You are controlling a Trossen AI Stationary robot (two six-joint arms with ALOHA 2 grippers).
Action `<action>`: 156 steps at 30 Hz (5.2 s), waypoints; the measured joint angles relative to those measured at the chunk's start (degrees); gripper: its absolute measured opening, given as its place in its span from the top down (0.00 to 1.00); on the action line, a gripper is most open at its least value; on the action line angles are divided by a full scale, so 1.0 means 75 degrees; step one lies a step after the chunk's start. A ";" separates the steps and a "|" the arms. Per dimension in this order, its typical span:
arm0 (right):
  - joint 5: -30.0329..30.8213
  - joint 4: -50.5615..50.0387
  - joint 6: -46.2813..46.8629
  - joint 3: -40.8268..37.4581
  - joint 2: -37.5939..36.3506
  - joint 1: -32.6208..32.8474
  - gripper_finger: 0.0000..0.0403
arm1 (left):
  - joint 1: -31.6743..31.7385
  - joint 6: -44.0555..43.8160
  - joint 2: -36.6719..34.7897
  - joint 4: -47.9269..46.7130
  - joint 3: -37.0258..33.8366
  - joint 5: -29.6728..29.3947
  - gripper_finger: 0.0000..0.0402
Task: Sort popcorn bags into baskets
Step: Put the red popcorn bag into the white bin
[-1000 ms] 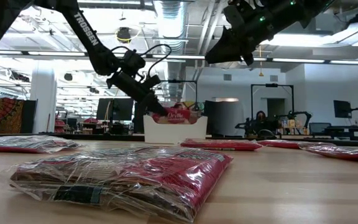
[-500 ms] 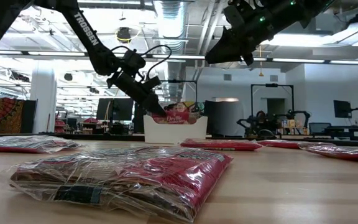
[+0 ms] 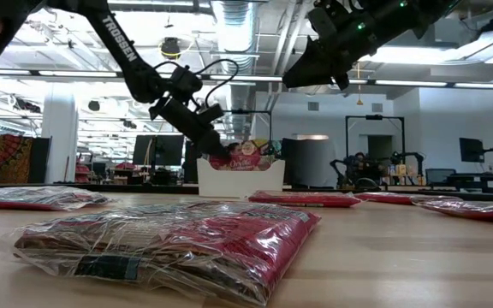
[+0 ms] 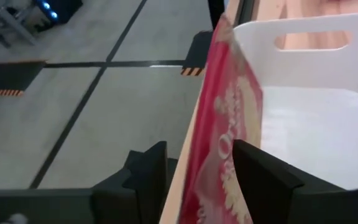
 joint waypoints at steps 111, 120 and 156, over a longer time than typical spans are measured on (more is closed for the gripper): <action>0.2398 0.2363 -0.1369 -0.1725 0.0227 0.1236 0.99 | -0.4223 -0.3979 -0.3957 0.0398 -0.4022 -0.1199 0.24; 0.2401 0.2671 -0.1338 -0.1725 0.0227 0.1233 0.99 | -0.4607 -0.3994 -0.2719 0.1693 -0.4024 -0.0976 0.24; 0.1183 0.3100 -0.1887 -0.1496 0.0216 0.1409 0.36 | -0.4722 -0.1746 -0.4578 -0.2447 -0.3001 -0.2033 0.99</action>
